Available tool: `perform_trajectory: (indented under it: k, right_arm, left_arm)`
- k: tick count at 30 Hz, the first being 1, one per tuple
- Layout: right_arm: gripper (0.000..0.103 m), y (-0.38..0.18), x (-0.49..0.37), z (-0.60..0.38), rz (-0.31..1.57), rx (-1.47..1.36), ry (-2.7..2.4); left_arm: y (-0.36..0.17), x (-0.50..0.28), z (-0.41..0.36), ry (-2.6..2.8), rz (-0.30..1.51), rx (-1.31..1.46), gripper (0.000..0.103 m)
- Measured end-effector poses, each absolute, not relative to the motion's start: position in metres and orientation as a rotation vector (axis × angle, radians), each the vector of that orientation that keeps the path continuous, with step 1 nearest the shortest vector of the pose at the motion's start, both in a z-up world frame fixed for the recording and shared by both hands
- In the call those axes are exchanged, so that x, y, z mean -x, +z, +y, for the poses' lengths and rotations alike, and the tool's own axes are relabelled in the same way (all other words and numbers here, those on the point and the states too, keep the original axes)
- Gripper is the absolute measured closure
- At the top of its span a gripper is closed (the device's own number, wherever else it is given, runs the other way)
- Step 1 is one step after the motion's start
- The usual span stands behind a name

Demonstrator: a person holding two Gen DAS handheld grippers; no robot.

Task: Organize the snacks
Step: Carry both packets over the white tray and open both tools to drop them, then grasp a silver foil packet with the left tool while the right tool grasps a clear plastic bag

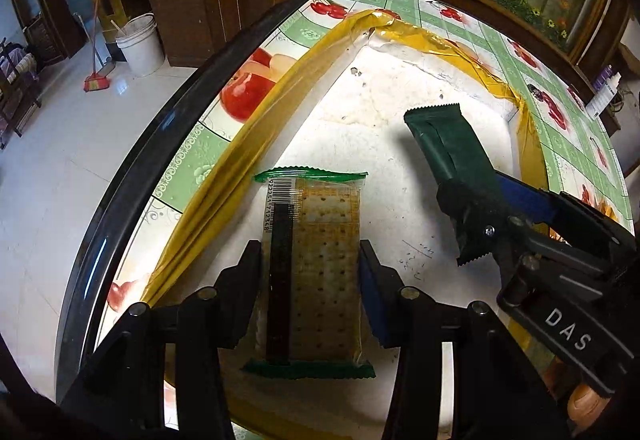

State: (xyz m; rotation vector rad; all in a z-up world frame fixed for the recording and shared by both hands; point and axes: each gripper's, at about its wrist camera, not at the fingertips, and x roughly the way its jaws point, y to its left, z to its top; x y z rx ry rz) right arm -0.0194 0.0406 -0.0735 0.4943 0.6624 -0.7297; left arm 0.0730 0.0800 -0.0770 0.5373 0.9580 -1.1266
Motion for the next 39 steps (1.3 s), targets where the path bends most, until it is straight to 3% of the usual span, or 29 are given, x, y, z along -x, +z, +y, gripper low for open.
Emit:
perform_trajectory:
  k: [9,12,14,18,27,39]
  right_arm:
    - [0.056,-0.053,0.035,0.055,0.620,-0.486,-0.723]
    - [0.048,-0.033,0.066,0.073,0.562,-0.475,-0.746]
    - [0.042,-0.024,0.093,0.086,0.527,-0.472,-0.772]
    - [0.040,-0.017,0.152,0.111,0.476,-0.477,-0.846]
    - [0.038,-0.042,0.273,0.163,0.455,-0.549,-1.039]
    - [0.035,-0.074,0.362,0.201,0.434,-0.613,-1.189]
  left_arm:
    - [-0.052,-0.072,0.095,-1.120,0.928,-0.483,0.056]
    - [-0.033,-0.062,0.106,-1.156,0.901,-0.449,0.046]
    - [-0.023,-0.050,0.112,-1.187,0.882,-0.437,0.044]
    - [-0.012,-0.017,0.118,-1.271,0.857,-0.450,0.040]
    - [-0.030,0.077,0.128,-1.425,0.857,-0.582,0.040]
    - [-0.044,0.162,0.143,-1.602,0.844,-0.724,0.040]
